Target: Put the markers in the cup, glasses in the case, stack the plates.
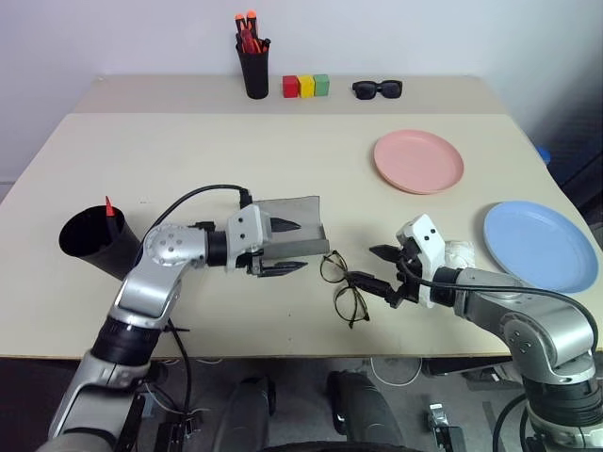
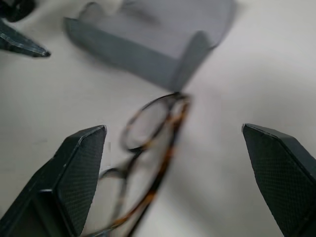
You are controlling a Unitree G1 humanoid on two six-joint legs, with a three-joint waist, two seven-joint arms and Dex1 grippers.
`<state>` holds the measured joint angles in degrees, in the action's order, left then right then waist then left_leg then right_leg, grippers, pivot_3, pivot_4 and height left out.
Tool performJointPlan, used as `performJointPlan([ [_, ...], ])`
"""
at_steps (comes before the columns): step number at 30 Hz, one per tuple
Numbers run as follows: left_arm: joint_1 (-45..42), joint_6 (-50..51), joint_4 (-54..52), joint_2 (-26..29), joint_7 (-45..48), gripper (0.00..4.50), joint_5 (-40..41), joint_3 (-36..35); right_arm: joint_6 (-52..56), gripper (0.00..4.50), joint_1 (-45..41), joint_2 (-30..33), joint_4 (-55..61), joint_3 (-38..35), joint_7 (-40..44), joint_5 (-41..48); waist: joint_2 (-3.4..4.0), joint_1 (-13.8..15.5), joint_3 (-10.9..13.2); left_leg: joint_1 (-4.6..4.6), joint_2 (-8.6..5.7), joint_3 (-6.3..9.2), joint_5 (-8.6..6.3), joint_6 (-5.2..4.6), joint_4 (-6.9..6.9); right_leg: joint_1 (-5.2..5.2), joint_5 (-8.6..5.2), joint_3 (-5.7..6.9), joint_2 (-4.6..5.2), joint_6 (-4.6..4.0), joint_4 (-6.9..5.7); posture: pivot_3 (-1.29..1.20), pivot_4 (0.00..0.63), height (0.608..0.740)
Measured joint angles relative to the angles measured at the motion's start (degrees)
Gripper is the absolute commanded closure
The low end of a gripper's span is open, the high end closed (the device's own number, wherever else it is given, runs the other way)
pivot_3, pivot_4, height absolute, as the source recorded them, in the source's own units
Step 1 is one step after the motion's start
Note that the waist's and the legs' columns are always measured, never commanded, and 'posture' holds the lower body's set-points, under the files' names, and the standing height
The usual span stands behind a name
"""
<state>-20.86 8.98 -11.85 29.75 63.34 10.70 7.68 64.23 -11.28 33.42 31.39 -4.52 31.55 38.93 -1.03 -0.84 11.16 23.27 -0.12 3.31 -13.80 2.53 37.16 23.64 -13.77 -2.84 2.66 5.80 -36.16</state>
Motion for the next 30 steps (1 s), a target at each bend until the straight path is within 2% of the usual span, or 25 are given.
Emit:
performJointPlan([
  [7,13.68,-5.14,-4.47,2.6,-2.44,1.11,0.26,-0.1,10.22,0.0,-1.94,-2.74,-1.94,-1.78,-3.03,6.46,0.03,0.0,-0.01,-0.02,0.0,-0.05,0.0,0.0,0.01,-0.01,-0.03,-0.01,-0.01,-0.06,0.03,0.0,0.15,0.74],
  [11,16.79,-5.54,-5.63,2.86,-4.73,1.11,0.25,-0.44,12.35,0.0,-3.88,-3.78,-4.85,-2.64,-4.58,7.0,0.03,0.19,-0.02,0.02,0.0,-0.04,0.0,0.0,0.04,-0.02,-0.04,-0.01,0.01,-0.07,0.07,0.0,0.15,0.74],
  [14,18.24,-5.39,-7.3,3.39,-6.48,1.05,0.27,-1.06,13.2,0.78,-4.45,-4.0,-6.11,-2.77,-5.13,7.36,0.03,0.03,-0.01,0.02,0.0,-0.06,0.0,0.0,0.01,0.0,-0.04,-0.01,0.0,-0.07,0.07,0.0,0.15,0.74],
  [21,20.1,-3.53,-9.34,4.06,-10.0,1.05,0.33,-2.52,14.32,4.37,-4.63,-3.61,-6.79,-2.6,-5.24,7.43,0.03,-0.04,-0.02,0.01,0.0,-0.06,0.0,0.0,0.01,0.01,-0.04,-0.01,-0.03,-0.06,0.06,0.0,0.15,0.74],
  [30,20.1,-3.16,-9.27,4.48,-12.26,1.05,1.12,-2.94,14.16,4.45,-5.18,-2.61,-6.18,-2.49,-4.91,7.43,0.03,-0.03,-0.02,0.02,0.0,-0.08,0.0,0.0,0.01,0.01,-0.04,-0.01,-0.02,-0.07,0.08,0.0,0.15,0.74],
])
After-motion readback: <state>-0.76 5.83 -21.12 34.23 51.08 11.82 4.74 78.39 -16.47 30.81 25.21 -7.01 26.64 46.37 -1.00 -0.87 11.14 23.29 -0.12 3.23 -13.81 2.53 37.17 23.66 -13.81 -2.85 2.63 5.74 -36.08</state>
